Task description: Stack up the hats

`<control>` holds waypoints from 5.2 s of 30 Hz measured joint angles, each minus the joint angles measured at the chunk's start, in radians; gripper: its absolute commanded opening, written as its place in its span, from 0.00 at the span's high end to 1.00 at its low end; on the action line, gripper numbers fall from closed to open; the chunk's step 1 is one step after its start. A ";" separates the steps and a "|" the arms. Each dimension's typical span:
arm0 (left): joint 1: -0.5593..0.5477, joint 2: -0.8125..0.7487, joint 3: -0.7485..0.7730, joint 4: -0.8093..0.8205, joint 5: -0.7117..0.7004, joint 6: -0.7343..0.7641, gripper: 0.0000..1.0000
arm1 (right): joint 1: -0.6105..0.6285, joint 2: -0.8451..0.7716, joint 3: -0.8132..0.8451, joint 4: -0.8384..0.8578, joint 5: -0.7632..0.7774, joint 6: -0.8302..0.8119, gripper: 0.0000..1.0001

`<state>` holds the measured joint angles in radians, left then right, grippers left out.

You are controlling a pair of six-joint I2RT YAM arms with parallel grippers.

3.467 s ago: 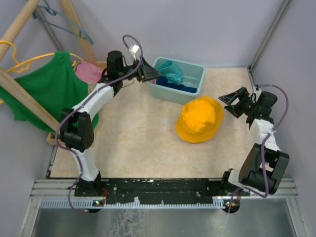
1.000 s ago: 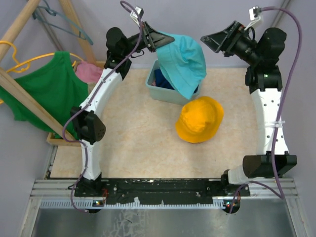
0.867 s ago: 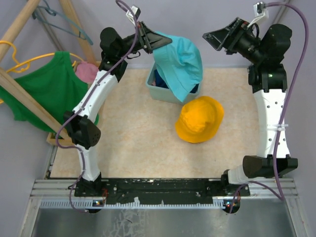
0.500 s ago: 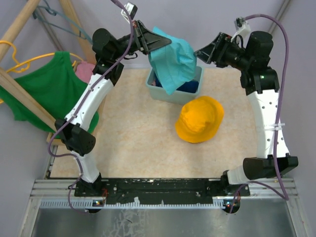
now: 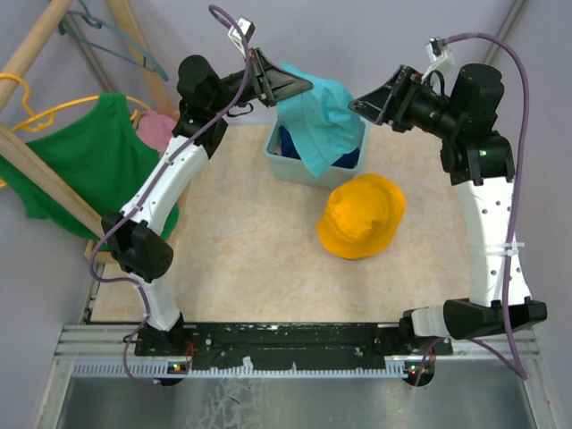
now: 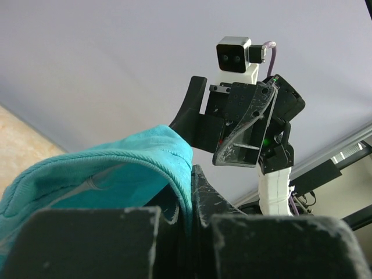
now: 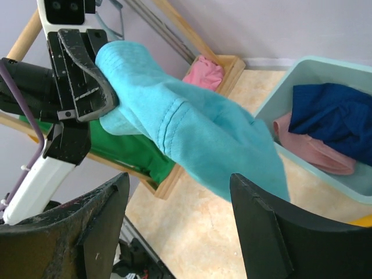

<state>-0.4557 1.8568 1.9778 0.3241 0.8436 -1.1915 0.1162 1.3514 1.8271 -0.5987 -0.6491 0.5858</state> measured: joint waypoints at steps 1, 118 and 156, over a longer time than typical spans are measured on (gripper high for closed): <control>0.000 0.000 -0.001 0.000 -0.002 0.003 1.00 | 0.003 0.000 0.000 -0.002 -0.005 0.003 0.29; -0.206 0.527 -0.270 1.088 0.036 -0.365 1.00 | 0.090 -0.220 -0.250 -0.245 0.642 -0.423 1.00; -0.190 0.125 -0.882 1.108 0.103 -0.517 1.00 | 0.105 -0.214 -0.331 -0.419 0.514 -0.181 1.00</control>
<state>-0.6460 1.9816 1.0962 1.4322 0.9466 -1.7081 0.2214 1.1378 1.4960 -1.0180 -0.1349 0.4049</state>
